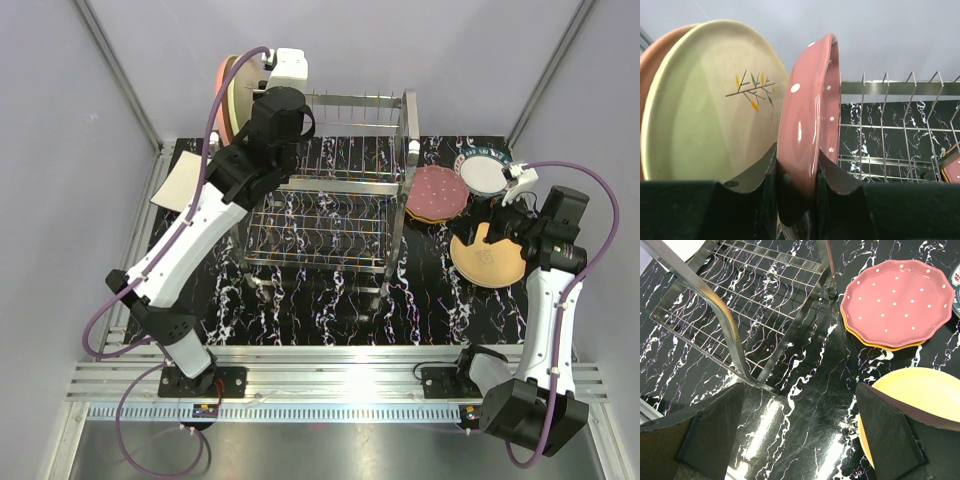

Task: Unload the plates from the dish rack
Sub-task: Grab a plate with the left arm, then pass the plate from the left arm to the right

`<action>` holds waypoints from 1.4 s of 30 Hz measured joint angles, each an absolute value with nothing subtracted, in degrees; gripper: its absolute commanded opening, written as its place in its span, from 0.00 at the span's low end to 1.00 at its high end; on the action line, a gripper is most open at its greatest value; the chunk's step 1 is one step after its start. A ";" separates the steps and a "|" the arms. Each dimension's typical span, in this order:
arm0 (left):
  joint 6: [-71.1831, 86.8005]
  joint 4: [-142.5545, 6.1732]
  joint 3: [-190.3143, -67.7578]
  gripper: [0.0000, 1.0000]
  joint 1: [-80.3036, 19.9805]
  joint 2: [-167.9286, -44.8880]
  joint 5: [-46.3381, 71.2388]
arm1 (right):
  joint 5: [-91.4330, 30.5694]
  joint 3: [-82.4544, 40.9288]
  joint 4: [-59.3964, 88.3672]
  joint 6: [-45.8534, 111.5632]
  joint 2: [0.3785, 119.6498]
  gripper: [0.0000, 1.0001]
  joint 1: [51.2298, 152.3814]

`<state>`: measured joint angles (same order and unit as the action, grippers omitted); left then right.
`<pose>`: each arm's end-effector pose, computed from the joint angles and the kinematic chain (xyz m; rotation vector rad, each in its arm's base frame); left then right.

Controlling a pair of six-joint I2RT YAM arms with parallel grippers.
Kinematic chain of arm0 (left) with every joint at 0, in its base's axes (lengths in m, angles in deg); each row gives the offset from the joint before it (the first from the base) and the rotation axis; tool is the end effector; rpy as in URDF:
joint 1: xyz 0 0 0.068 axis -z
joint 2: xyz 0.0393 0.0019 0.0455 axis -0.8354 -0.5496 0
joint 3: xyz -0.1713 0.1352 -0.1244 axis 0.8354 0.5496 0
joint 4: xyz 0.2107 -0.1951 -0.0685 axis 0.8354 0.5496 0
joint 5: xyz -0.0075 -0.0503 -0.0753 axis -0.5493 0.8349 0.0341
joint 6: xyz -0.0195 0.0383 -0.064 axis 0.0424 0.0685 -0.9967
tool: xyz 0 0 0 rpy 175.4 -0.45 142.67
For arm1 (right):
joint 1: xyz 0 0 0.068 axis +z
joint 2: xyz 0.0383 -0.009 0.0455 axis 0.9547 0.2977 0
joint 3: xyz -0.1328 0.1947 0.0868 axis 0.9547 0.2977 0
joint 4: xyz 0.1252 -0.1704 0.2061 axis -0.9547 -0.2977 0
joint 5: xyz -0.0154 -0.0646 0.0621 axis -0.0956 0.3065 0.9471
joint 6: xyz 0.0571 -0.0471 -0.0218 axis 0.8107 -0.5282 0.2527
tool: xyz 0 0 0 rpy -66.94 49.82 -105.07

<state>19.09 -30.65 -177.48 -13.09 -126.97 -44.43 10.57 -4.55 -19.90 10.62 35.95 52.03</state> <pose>0.3169 -0.2336 0.5033 0.0339 1.6976 0.1750 0.2657 -0.0476 0.3246 -0.3851 1.9291 0.4968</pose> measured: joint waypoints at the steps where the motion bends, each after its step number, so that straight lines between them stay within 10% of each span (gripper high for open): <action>1: 19.75 -31.35 -177.44 0.00 -13.05 -126.97 -44.39 | 10.57 -4.55 -19.90 10.62 35.95 1.00 52.03; 25: 43.42 -54.12 -178.10 0.00 -8.19 -126.97 -44.56 | 10.46 -4.55 -19.88 10.60 35.95 1.00 52.03; 42: 19.81 -41.75 -179.69 0.00 -5.05 -113.70 -32.15 | 10.50 -4.04 -19.86 9.83 35.55 1.00 52.03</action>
<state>19.81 -41.75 -179.69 -5.05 -113.70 -32.15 10.50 -4.04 -19.86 9.83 35.55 52.03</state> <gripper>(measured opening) 0.278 0.994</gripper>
